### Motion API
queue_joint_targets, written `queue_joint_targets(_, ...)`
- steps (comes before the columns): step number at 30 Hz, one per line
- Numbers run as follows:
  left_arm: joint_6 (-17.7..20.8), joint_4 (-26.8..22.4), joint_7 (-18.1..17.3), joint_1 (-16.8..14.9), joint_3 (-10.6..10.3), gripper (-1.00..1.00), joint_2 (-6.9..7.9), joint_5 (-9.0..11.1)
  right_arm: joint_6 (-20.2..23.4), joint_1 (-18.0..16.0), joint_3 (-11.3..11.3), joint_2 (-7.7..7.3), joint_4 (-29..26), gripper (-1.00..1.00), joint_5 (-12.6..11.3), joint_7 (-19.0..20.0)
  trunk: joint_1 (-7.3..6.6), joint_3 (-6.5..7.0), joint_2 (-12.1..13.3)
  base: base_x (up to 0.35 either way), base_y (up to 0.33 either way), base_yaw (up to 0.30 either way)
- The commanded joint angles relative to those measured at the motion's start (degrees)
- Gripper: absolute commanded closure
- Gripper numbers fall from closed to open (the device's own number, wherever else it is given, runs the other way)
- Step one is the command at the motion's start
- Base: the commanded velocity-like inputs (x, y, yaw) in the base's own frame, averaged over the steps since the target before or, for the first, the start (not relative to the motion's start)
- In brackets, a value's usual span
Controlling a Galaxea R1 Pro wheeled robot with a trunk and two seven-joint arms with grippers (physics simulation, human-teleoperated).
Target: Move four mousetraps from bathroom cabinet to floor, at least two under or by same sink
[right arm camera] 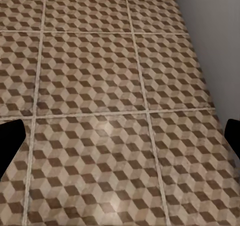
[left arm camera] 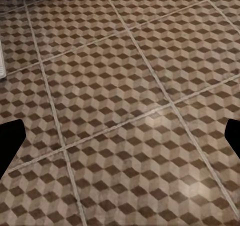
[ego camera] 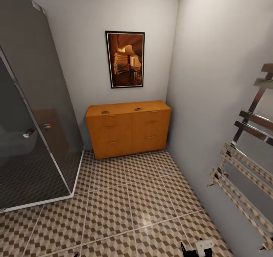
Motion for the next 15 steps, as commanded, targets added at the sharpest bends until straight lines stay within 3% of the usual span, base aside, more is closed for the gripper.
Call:
queue_joint_targets(1, -0.32, 0.21, 0.01, -0.10, -0.51, -1.00, -0.04, 0.55, -0.15, -0.03, 0.53, -0.01, 0.01, -1.00, -0.57, -0.08, 0.07, -0.12, -0.11, 0.327, -0.082, 0.223)
queue_joint_targets(15, -0.32, 0.21, 0.01, -0.10, -0.51, -1.00, -0.04, 0.55, -0.15, -0.03, 0.53, -0.01, 0.01, -1.00, -0.57, -0.08, 0.07, -0.12, -0.11, 0.327, -0.084, 0.253)
